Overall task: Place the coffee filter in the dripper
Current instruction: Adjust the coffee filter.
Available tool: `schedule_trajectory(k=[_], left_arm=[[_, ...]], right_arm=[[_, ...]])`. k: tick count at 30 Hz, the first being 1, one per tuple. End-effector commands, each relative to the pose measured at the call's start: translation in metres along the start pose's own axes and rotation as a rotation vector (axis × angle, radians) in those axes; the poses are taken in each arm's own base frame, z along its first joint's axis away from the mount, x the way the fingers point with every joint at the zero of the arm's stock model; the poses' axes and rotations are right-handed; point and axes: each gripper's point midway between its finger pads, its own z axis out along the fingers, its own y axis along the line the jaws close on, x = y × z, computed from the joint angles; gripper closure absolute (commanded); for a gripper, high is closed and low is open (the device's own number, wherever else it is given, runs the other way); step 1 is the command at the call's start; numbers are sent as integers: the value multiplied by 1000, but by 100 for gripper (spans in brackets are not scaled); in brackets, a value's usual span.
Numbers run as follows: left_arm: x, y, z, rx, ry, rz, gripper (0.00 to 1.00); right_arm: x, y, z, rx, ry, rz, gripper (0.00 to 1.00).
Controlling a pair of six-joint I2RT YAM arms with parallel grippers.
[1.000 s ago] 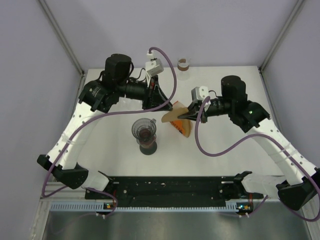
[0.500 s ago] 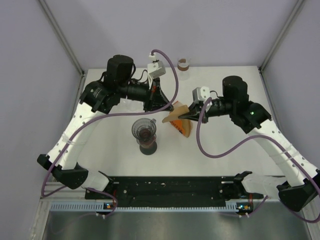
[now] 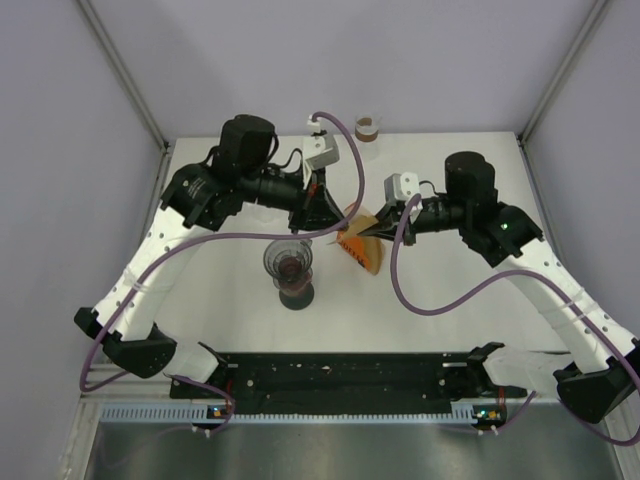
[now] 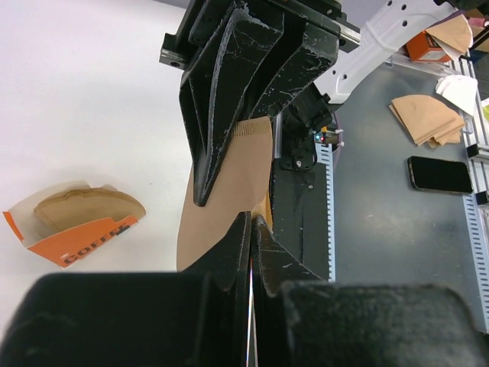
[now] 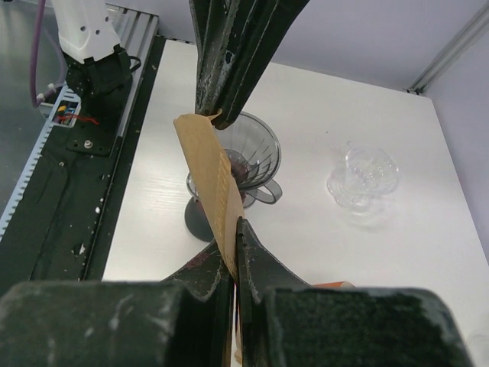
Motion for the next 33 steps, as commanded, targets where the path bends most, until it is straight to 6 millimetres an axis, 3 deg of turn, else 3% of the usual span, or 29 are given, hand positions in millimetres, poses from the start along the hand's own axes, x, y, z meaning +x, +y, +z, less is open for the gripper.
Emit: schedule_trajectory(k=[1, 5, 17, 26, 33], left_arm=[[-7, -4, -1, -29, -3, 30, 97], [-6, 4, 0, -82, 9, 21, 96], [-11, -11, -1, -60, 10, 18, 75], [-11, 0, -1, -129, 31, 37, 83], [-18, 8, -15, -171, 23, 76, 81]], right_arm=[[-12, 2, -3, 9, -24, -34, 100], [-13, 2, -3, 8, -26, -33, 100], [-11, 0, -3, 19, -18, -29, 100], [-11, 0, -3, 20, -19, -27, 100], [-12, 1, -3, 17, -19, -26, 100]])
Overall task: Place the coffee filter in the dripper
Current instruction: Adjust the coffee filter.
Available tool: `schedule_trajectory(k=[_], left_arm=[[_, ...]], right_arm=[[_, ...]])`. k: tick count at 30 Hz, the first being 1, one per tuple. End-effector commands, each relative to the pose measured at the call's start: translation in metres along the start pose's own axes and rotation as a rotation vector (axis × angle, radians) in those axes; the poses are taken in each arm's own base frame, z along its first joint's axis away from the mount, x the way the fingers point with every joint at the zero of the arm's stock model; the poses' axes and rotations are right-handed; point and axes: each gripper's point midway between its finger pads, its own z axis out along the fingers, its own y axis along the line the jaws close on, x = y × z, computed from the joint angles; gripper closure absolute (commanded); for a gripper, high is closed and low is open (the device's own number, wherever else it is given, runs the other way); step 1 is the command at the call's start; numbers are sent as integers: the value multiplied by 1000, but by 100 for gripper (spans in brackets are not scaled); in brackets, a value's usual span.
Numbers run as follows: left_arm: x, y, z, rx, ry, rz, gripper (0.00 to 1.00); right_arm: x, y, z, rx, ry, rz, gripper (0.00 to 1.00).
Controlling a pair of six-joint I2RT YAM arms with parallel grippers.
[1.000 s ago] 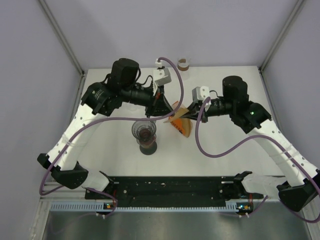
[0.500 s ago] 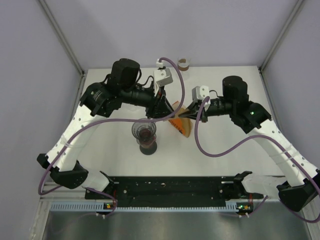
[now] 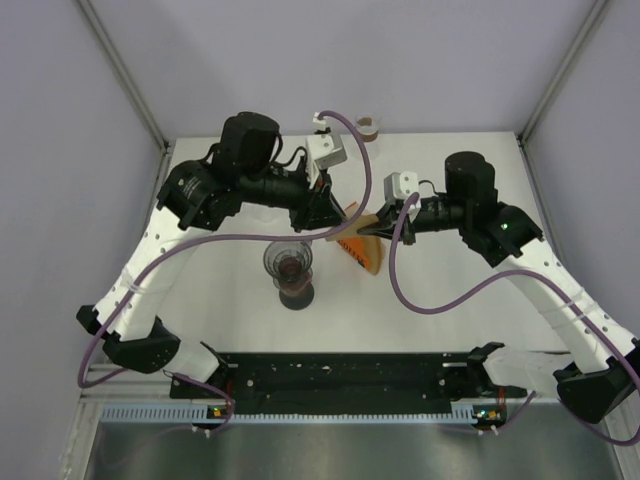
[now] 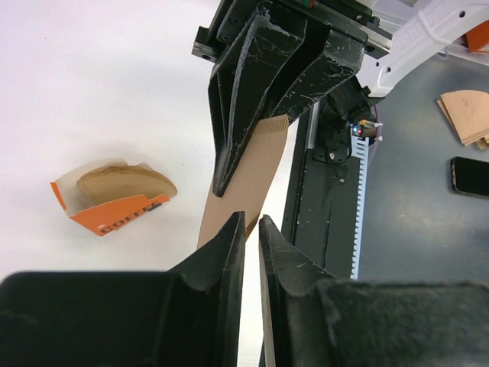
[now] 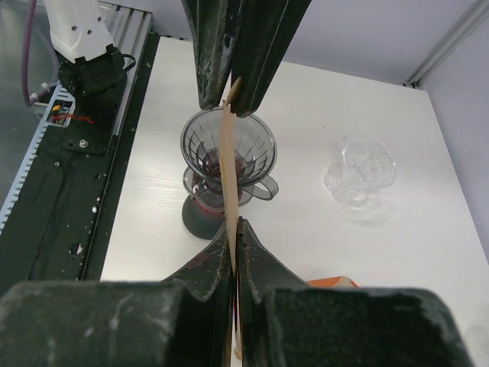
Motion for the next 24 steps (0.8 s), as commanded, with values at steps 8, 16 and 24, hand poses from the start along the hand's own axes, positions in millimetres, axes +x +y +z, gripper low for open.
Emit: schedule_trajectory(k=[8, 16, 24], left_arm=[[-15, -2, -13, -1, -40, 51, 80], [-20, -5, -9, 27, -55, 32, 100], [-15, -15, -9, 82, -46, 34, 86]], right_arm=[[-14, 4, -3, 1, -31, -35, 100], [-14, 4, -3, 2, -29, -34, 100], [-13, 3, -4, 7, -25, -36, 100]])
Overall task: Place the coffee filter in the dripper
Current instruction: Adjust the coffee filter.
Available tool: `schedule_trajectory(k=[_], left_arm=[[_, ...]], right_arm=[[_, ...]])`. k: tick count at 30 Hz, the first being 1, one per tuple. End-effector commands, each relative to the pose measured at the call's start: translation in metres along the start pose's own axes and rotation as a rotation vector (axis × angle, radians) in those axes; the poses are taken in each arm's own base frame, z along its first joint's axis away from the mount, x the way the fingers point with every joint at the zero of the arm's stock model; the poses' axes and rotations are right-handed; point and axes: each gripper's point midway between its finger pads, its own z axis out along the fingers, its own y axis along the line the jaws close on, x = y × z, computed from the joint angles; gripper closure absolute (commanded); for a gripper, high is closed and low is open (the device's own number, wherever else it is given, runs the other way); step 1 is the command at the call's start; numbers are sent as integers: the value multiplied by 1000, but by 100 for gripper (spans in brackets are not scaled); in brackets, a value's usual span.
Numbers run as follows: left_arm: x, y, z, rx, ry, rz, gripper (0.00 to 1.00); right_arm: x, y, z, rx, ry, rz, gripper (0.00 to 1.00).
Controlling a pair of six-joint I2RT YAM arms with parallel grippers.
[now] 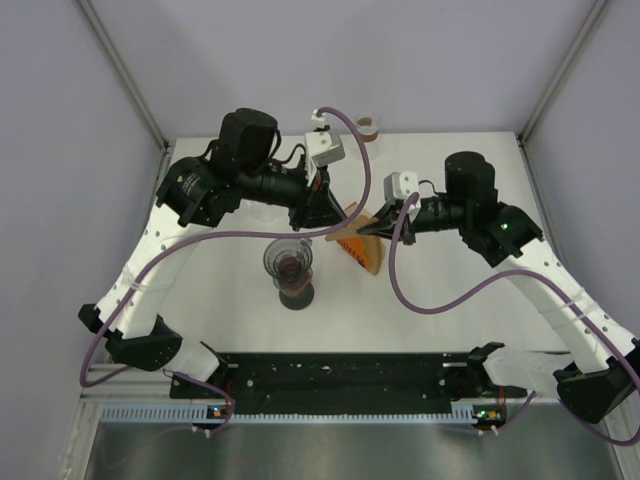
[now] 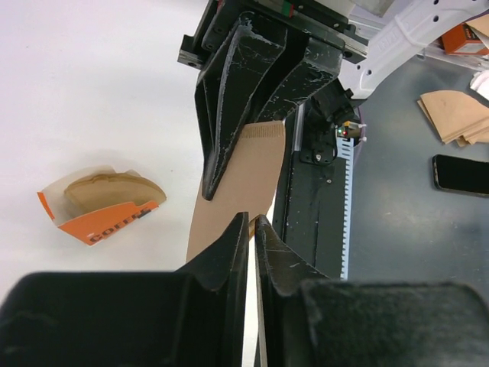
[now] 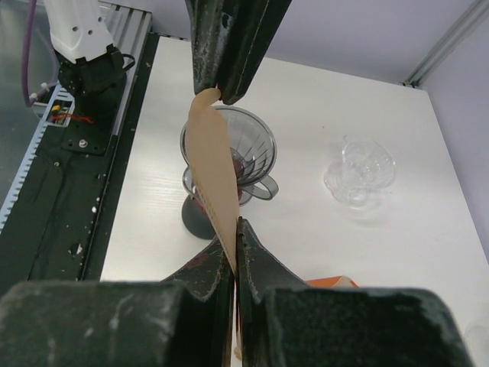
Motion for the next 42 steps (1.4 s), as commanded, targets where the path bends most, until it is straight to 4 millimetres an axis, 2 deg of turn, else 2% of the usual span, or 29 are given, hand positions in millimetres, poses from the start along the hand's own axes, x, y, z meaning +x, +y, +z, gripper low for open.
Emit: schedule_trajectory(k=[1, 10, 21, 27, 33, 35, 39, 41, 42], left_arm=[[-10, -10, -5, 39, -36, 40, 86], [-6, -11, -1, 56, -23, 36, 87], [-4, -11, 1, 64, -11, 57, 76], [-1, -13, 5, 74, -1, 55, 74], [0, -13, 6, 77, 1, 54, 82], [3, -12, 7, 75, 9, 54, 79], [1, -7, 5, 44, 8, 81, 68], [-1, -6, 4, 37, 6, 93, 67], [-2, -7, 4, 40, 6, 97, 70]], right_arm=[[-13, 3, -4, 7, -27, -36, 100], [-13, 4, -4, 6, -26, -37, 100], [-14, 4, -5, 7, -27, -35, 100], [-15, 4, -5, 8, -28, -39, 100], [-15, 4, -5, 8, -28, -36, 100], [-15, 4, -6, 11, -27, -37, 100], [-14, 4, -5, 10, -26, -33, 100], [-14, 4, -6, 11, -25, -34, 100], [-14, 5, -5, 9, -25, -32, 100]])
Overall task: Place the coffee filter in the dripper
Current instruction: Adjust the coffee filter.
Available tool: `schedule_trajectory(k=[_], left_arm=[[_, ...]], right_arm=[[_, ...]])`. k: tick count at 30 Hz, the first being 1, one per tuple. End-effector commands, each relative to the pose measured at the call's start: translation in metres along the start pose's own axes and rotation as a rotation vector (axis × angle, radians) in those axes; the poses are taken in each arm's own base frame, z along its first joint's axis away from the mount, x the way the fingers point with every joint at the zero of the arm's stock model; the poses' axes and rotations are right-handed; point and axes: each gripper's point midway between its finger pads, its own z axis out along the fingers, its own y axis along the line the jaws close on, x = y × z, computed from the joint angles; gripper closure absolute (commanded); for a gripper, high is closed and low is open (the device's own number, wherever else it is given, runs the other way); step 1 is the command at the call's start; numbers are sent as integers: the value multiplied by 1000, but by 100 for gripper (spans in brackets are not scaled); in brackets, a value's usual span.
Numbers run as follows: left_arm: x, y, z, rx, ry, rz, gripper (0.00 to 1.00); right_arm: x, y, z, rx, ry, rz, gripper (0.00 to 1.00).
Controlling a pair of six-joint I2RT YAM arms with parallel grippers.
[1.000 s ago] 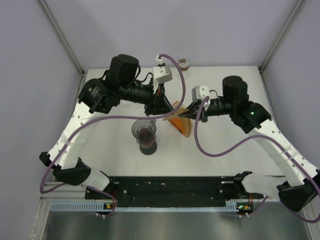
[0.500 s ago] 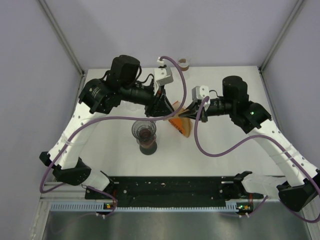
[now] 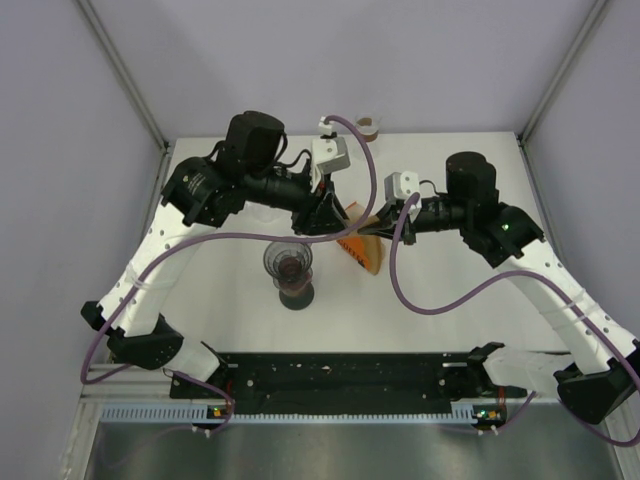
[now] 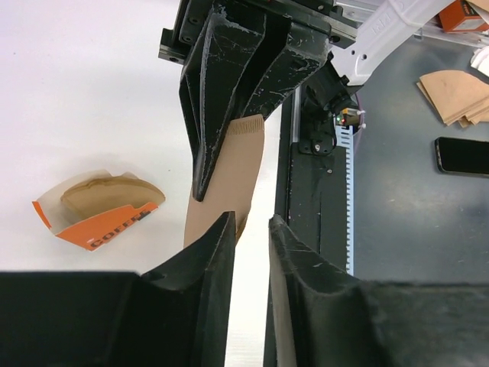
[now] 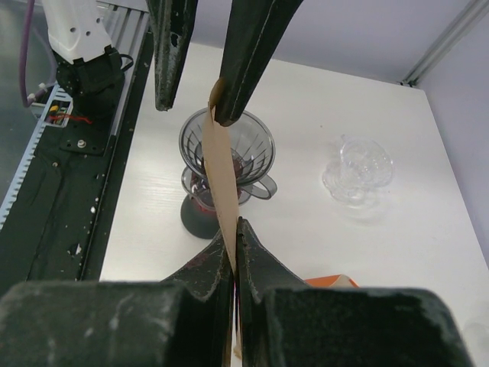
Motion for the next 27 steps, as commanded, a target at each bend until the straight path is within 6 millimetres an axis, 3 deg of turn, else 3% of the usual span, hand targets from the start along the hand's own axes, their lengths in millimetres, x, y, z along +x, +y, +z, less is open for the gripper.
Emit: schedule_trajectory(k=[1, 5, 11, 16, 19, 27], left_arm=[[-6, 0, -2, -6, -13, 50, 75], [-6, -2, -2, 8, -13, 54, 91], [-10, -1, -6, -10, -17, 67, 100], [-20, 8, -9, -57, -45, 57, 100], [-20, 7, -10, -56, -49, 53, 88], [-24, 3, -11, -41, -60, 49, 77]], right_arm=[[-13, 5, -4, 3, -27, -31, 100], [-13, 5, -4, 3, -27, -31, 100], [-13, 4, -4, 4, -27, -33, 100], [-14, 5, -5, 3, -27, -31, 100], [-13, 5, -5, 3, -25, -30, 100], [-14, 5, -5, 5, -25, -32, 100]])
